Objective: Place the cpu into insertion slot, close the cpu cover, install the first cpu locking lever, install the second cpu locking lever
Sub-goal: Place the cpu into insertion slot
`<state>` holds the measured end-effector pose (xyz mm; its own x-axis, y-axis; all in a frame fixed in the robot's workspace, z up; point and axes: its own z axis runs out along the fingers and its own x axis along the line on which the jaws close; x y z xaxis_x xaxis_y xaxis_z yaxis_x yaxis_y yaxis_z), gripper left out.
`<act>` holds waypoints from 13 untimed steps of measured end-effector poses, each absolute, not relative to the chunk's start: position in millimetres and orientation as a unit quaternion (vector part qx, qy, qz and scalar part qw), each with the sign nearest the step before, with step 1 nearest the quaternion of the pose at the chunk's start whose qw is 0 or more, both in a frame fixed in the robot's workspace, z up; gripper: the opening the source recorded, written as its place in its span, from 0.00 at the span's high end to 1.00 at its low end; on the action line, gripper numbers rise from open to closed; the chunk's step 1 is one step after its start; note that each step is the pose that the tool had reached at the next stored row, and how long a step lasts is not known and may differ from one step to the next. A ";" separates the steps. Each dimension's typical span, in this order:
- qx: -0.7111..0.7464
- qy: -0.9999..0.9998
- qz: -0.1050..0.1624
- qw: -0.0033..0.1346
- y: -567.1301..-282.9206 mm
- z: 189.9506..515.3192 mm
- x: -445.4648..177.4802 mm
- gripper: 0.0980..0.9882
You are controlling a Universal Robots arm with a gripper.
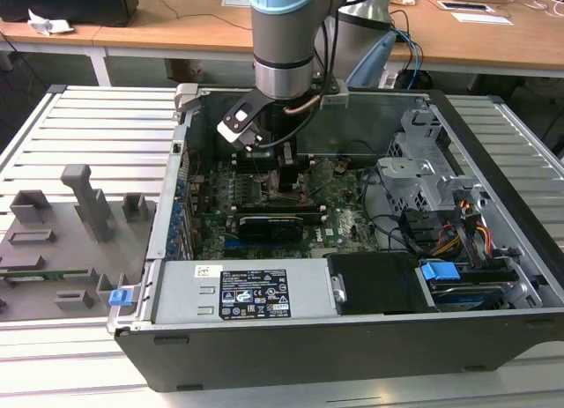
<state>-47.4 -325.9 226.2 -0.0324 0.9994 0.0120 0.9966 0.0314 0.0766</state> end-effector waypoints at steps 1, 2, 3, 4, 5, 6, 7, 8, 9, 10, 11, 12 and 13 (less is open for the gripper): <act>0.695 0.718 0.032 0.022 -325.8 225.2 -47.3 0.51; 0.695 0.718 0.032 0.022 -325.7 224.2 -47.4 0.51; 0.695 0.718 0.032 0.022 -325.5 223.2 -47.4 0.51; 0.695 0.718 0.032 0.022 -325.2 222.5 -47.4 0.51; 0.695 0.718 0.032 0.022 -325.0 222.2 -47.4 0.51; 0.695 0.717 0.032 0.022 -324.6 221.6 -47.5 0.51; 0.696 0.717 0.032 0.022 -324.5 221.2 -47.5 0.51; 0.697 0.716 0.032 0.022 -324.4 220.9 -47.7 0.51; 0.698 0.715 0.032 0.022 -324.1 220.4 -47.7 0.51; 0.699 0.714 0.032 0.022 -324.1 220.1 -47.7 0.51; 0.699 0.714 0.032 0.023 -324.0 219.8 -47.8 0.51; 0.700 0.713 0.032 0.023 -324.0 219.5 -47.8 0.51; 0.701 0.712 0.032 0.022 -324.0 219.2 -47.8 0.51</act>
<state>-47.8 -324.0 219.2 -0.0156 0.9998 0.0127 0.9970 0.0146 0.0766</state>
